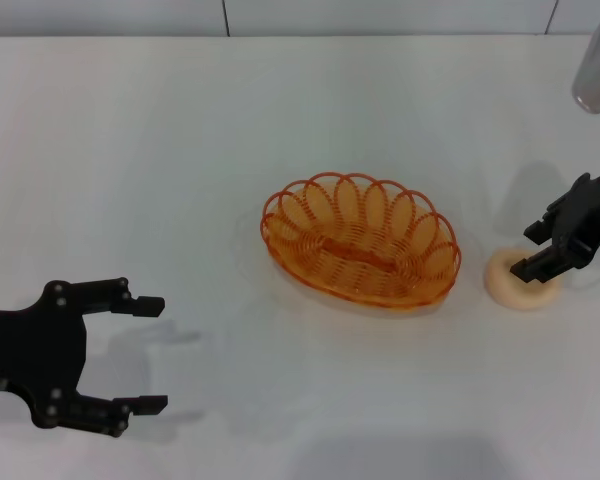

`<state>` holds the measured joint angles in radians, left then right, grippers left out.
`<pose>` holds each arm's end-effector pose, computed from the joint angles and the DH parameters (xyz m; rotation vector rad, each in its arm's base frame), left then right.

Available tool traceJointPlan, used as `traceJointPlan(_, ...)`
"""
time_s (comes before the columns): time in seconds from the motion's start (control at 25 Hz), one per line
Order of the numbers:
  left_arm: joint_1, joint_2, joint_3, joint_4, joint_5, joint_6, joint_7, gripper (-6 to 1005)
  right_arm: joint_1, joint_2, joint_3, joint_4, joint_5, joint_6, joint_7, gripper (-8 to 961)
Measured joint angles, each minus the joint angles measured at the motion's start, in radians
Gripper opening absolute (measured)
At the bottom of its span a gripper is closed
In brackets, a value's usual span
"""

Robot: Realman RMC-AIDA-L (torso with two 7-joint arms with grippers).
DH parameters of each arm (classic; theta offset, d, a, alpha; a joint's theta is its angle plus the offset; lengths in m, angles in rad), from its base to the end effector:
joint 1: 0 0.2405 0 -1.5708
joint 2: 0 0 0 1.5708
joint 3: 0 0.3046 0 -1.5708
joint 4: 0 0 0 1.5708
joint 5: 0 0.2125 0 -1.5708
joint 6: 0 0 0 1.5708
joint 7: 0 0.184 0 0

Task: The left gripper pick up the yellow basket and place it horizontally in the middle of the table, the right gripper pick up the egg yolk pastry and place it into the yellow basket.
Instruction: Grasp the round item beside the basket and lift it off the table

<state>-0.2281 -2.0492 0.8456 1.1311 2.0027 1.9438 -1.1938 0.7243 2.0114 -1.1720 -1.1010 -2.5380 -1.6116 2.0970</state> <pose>-0.3105 0.2557 -0.0020 -2.9837 -0.0554 -0.4690 0.2475 0.4136 -0.0334 -2.8315 0.6180 -0.5077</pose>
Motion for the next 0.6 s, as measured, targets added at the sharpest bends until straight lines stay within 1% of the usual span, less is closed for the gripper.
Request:
traceJointPlan(0.12, 0.001, -0.001, -0.001, -0.007, -0.001, -0.015, 0.0, 875, 0.002, -0.001, -0.007, 0.012, -0.004, 0.015, -0.003, 550)
traceJointPlan(0.36, -0.002, -0.008, -0.002, -0.01, -0.004, -0.017, -0.002, 875, 0.003, -0.003, -0.021, 0.014, -0.007, 0.011, -0.013, 434)
traceJointPlan(0.56, -0.005, -0.01, -0.002, -0.008, -0.005, -0.017, -0.005, 875, 0.004, -0.004, -0.052, 0.015, -0.008, 0.01, -0.016, 338)
traceJointPlan(0.6, -0.005, -0.01, -0.002, -0.008, -0.005, -0.017, -0.005, 875, 0.004, -0.004, -0.055, 0.015, -0.008, 0.01, -0.016, 294)
